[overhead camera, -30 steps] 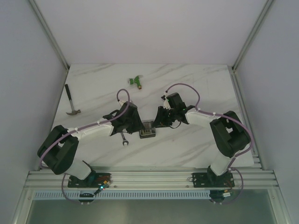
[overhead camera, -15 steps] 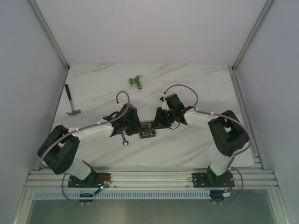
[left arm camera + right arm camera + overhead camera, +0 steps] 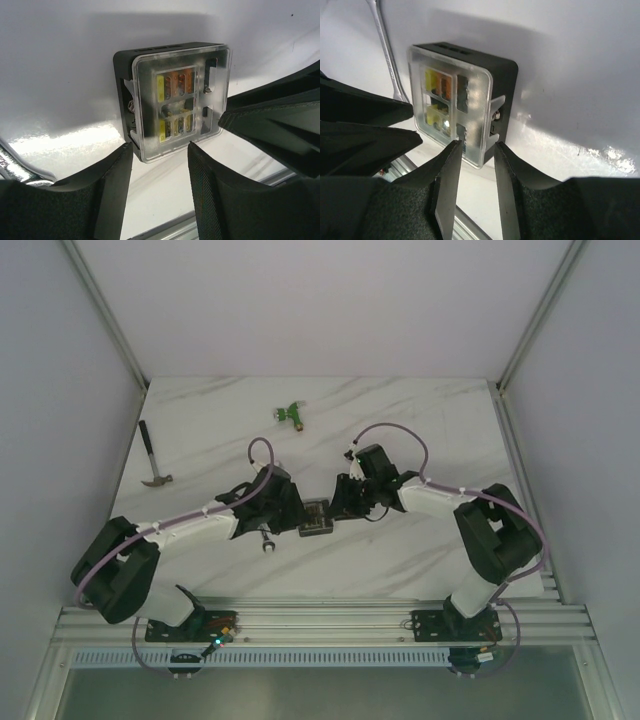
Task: Snap on the fuse box
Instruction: Close the fuse box cover on the fuse box base.
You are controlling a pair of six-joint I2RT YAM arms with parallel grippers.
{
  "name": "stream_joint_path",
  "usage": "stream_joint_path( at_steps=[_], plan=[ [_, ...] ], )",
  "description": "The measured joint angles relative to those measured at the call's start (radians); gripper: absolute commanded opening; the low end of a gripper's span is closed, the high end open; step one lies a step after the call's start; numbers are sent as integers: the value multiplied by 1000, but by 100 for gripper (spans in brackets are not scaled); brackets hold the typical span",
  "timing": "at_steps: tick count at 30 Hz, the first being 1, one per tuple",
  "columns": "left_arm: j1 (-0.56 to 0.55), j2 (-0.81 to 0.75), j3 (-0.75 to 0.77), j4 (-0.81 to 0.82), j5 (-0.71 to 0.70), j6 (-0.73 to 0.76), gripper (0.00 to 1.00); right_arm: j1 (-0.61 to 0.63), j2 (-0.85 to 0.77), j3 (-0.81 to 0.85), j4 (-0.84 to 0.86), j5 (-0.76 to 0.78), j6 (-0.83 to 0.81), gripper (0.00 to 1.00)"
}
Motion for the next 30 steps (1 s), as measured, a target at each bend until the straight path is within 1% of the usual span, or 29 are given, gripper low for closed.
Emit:
stream_joint_path(
  at_steps=[9,14,22,27,29,30],
  plan=[
    [-10,45,-2,11,14,-3,49,24,0,-29,-8,8,2,33],
    [-11,53,-4,21,21,-6,48,29,0,-29,-5,10,5,33],
    [-11,51,-16,37,21,-11,40,33,3,-28,-6,15,5,35],
    [-10,42,-37,60,19,-26,37,39,14,-24,-11,31,2,35],
    [-10,36,-48,73,18,-34,37,43,21,-13,-26,37,0,32],
    [-10,33,-54,80,18,-38,37,44,24,-6,-34,39,0,30]
  ],
)
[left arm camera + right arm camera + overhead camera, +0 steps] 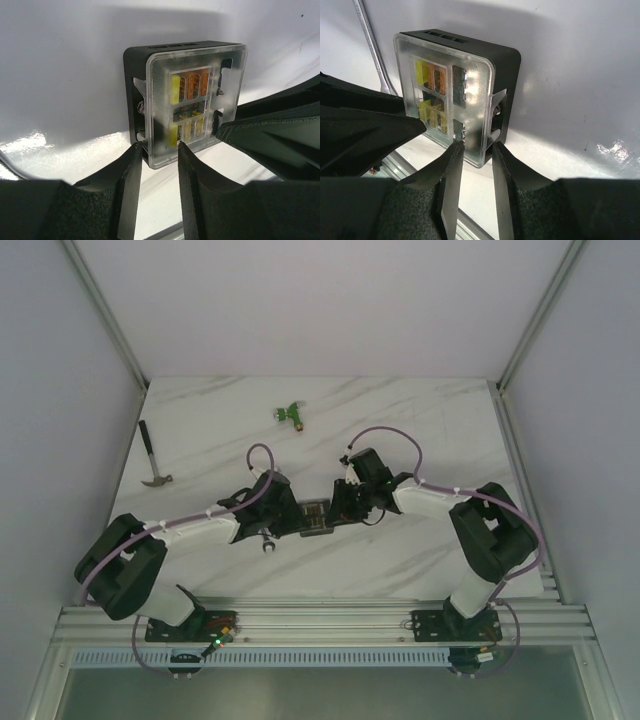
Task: Snap on the fuse box
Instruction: Close the fuse box cover on the fuse box base.
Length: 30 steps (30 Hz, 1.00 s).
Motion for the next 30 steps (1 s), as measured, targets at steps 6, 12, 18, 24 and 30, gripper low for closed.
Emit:
stream_joint_path(
  at_steps=[6,12,18,24,30],
  plan=[
    [1,-23,-45,55,-4,-30,38,8,8,14,-27,22,0,22],
    [2,-44,-59,58,1,-40,51,34,-27,16,-40,74,-23,37],
    [47,-96,-54,36,51,-25,61,40,-35,32,-84,88,-60,41],
    [126,-98,-1,23,87,33,65,-25,-35,70,-77,41,-88,43],
    [170,-10,55,21,110,93,60,-77,-2,104,-17,-28,-102,43]
  ],
)
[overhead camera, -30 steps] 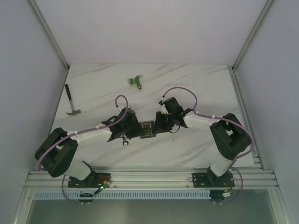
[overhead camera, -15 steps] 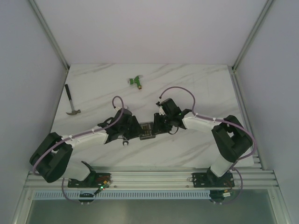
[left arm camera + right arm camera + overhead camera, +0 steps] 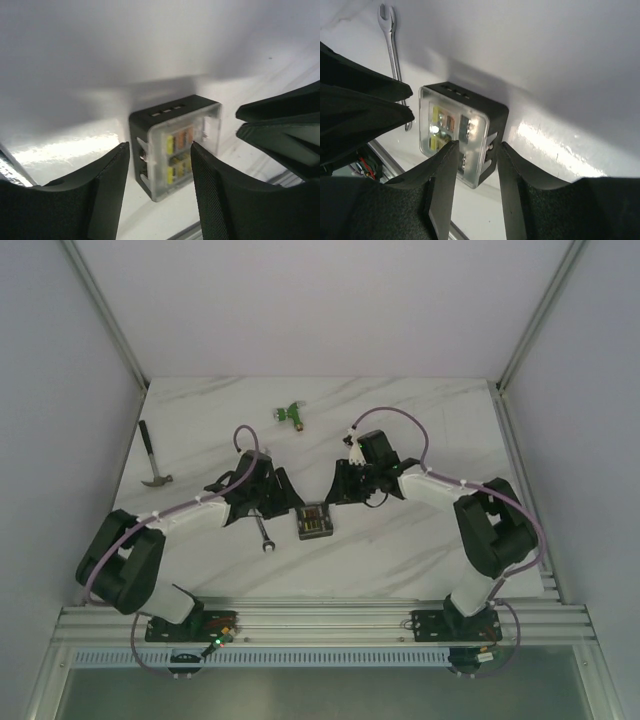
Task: Snap on the fuse box
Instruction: Close the fuse box cover on the fuse box base.
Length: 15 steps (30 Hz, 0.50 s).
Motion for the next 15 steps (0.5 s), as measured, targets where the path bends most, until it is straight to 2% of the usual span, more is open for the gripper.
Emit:
stream_joint_path(
  at_steps=[6,11,15],
  plan=[
    [20,78,21,-8,10,50,52,-10,87,14,51,-63,-7,41],
    [20,104,22,-1,33,72,47,-14,137,14,82,-127,-10,33],
    [20,119,18,34,67,73,42,-18,147,13,103,-156,-11,30]
  ],
)
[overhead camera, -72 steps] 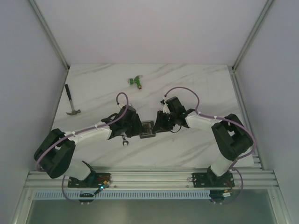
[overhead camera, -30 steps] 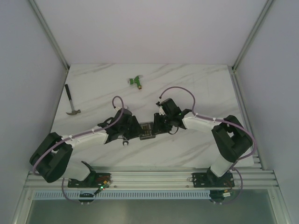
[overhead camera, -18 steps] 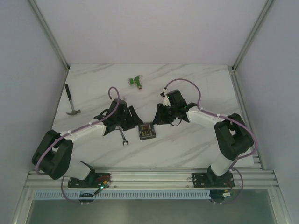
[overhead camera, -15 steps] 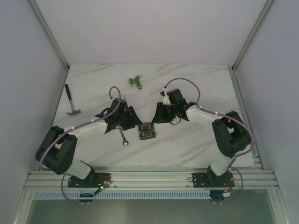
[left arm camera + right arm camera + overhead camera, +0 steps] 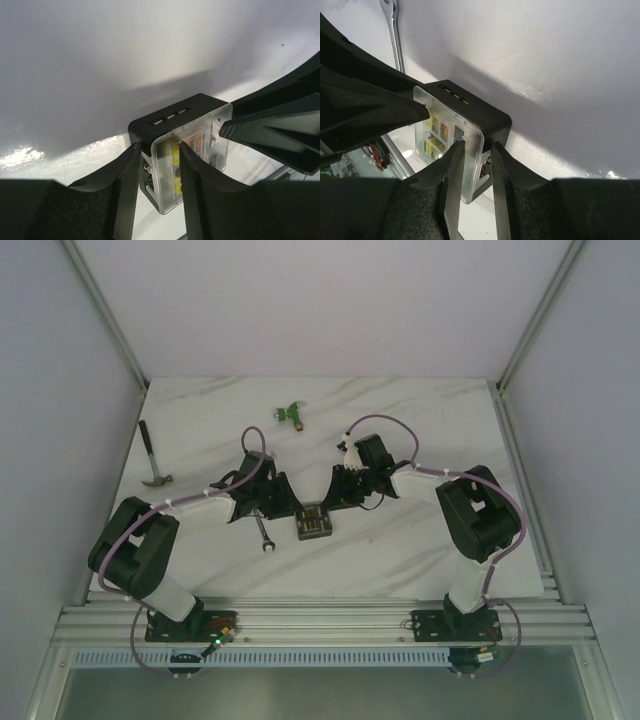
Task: Snap on the fuse box
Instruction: Close the fuse box cover on the fuse box base.
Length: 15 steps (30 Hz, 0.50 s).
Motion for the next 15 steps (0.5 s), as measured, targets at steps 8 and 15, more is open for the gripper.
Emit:
stream_joint_path(
  at_steps=[8,15],
  plan=[
    [31,-3,-95,157,66,-33,32,-14,13,-18,39,-41,-7,28],
    [37,-3,-135,232,82,-56,31,-16,21,-12,32,-48,-18,25]
  ],
)
